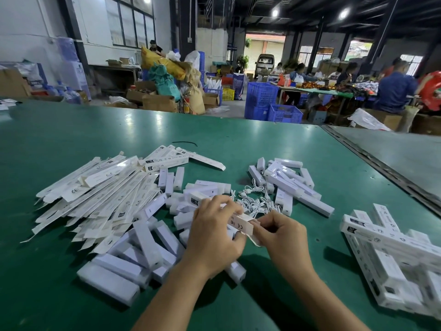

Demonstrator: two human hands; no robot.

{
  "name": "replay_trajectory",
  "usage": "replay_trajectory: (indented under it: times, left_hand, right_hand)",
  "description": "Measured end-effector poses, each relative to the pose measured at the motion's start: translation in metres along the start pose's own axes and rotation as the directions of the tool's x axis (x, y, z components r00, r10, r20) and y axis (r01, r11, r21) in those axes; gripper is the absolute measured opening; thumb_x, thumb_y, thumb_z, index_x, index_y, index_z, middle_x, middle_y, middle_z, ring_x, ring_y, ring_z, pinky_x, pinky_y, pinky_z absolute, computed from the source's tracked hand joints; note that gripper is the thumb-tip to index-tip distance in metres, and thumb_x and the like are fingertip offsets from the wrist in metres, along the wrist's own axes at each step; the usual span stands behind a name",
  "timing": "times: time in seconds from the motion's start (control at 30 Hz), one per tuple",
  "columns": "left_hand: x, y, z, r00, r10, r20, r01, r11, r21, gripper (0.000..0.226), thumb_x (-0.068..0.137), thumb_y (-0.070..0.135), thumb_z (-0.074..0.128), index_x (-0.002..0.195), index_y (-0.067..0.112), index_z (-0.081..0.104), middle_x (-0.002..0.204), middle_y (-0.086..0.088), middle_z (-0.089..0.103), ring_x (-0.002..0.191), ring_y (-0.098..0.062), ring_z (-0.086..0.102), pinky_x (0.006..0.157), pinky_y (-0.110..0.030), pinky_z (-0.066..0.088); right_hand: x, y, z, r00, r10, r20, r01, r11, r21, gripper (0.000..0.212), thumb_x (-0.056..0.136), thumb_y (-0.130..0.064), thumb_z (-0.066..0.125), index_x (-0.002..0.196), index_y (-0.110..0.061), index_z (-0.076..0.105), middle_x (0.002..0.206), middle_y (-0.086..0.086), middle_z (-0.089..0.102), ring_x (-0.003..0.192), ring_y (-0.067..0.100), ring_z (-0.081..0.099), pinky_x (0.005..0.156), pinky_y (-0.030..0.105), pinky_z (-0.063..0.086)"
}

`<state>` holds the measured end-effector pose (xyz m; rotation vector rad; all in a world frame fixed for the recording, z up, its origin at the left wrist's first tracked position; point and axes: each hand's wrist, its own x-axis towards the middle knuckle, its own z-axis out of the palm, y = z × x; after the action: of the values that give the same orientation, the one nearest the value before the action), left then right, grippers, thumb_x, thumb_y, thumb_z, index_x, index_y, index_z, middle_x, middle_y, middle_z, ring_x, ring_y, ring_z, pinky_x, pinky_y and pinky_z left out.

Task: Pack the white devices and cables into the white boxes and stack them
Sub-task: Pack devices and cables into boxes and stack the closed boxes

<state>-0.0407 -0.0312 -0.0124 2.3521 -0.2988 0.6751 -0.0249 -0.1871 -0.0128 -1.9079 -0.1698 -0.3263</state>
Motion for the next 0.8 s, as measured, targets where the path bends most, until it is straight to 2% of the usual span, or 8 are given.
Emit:
replay_trajectory:
  times: [0.07,0.2,0.27,0.33,0.43,0.53,0.63,0.8]
  left_hand:
    - [-0.002,0.001,-0.007,0.997,-0.019,0.068,0.026,0.994,-0.102,0.042,0.074,0.033,0.062,0.115,0.028,0.067,0.126,0.016,0.055,0.114,-0.004,0.051,0.091,-0.025,0.047]
    - [-0.003,0.001,-0.013,0.999,-0.023,0.036,0.032,0.964,-0.264,0.036,0.084,0.022,0.077,0.119,0.021,0.072,0.127,0.016,0.061,0.114,0.018,0.049,0.091,0.001,0.035]
    - [-0.003,0.002,-0.013,0.999,-0.044,0.029,0.051,0.947,-0.317,0.038,0.084,0.019,0.079,0.121,0.019,0.071,0.126,0.018,0.06,0.112,0.019,0.05,0.092,-0.002,0.037]
    - [-0.002,0.004,-0.014,0.996,-0.09,0.004,0.084,0.913,-0.4,0.04,0.083,0.017,0.079,0.122,0.019,0.07,0.125,0.018,0.062,0.11,0.006,0.059,0.094,-0.014,0.048]
    - [0.0,0.005,-0.013,0.984,-0.18,0.012,0.162,0.855,-0.493,0.038,0.084,0.02,0.078,0.121,0.021,0.071,0.121,0.02,0.064,0.109,-0.001,0.063,0.096,-0.028,0.053]
    - [0.0,0.005,-0.01,0.982,-0.189,-0.021,0.158,0.874,-0.46,0.033,0.085,0.021,0.077,0.117,0.019,0.073,0.116,0.024,0.063,0.106,0.001,0.063,0.095,-0.023,0.052]
    - [0.0,0.006,-0.006,0.987,-0.152,-0.045,0.121,0.904,-0.409,0.033,0.085,0.017,0.077,0.118,0.014,0.073,0.117,0.018,0.063,0.107,0.002,0.061,0.095,-0.018,0.049]
    - [-0.001,0.003,-0.003,0.989,-0.136,0.061,0.149,0.875,-0.461,0.039,0.095,0.022,0.066,0.133,0.016,0.063,0.133,0.011,0.059,0.119,-0.001,0.057,0.101,-0.02,0.046]
  right_hand:
    - [0.001,0.0,-0.002,1.0,0.0,-0.003,0.0,1.0,0.028,0.024,0.076,-0.012,0.082,0.059,-0.013,0.064,0.056,0.001,0.066,0.045,0.001,0.048,0.047,0.016,0.042]
    - [0.001,-0.003,-0.011,0.982,-0.081,0.169,0.044,0.976,0.212,0.011,0.081,-0.007,0.077,0.071,-0.009,0.073,0.065,0.007,0.071,0.057,0.011,0.066,0.058,0.021,0.054]
    - [0.0,-0.005,-0.016,0.958,-0.137,0.251,0.063,0.957,0.282,0.012,0.084,-0.002,0.072,0.078,-0.011,0.076,0.071,0.011,0.073,0.065,0.021,0.071,0.066,0.03,0.059]
    - [-0.001,-0.007,-0.018,0.944,-0.172,0.281,0.078,0.945,0.317,0.026,0.084,0.003,0.07,0.084,-0.021,0.079,0.078,0.01,0.075,0.072,0.021,0.073,0.073,0.032,0.06]
    - [-0.002,-0.008,-0.017,0.931,-0.237,0.276,0.154,0.944,0.292,0.036,0.082,0.006,0.072,0.087,-0.029,0.078,0.083,0.0,0.077,0.076,0.009,0.071,0.072,0.02,0.055]
    - [-0.002,-0.004,-0.013,0.94,-0.27,0.207,0.224,0.949,0.22,0.025,0.082,0.002,0.074,0.081,-0.023,0.077,0.076,-0.002,0.075,0.067,0.004,0.067,0.066,0.015,0.05]
    - [-0.001,-0.001,-0.009,0.938,-0.317,0.142,0.3,0.946,0.124,0.014,0.081,-0.002,0.076,0.077,-0.015,0.072,0.071,-0.005,0.071,0.063,0.005,0.065,0.064,0.016,0.05]
    - [-0.003,0.001,-0.006,0.923,-0.381,0.063,0.379,0.925,0.038,0.01,0.081,-0.008,0.078,0.078,-0.011,0.069,0.075,-0.005,0.07,0.068,0.012,0.068,0.069,0.023,0.057]
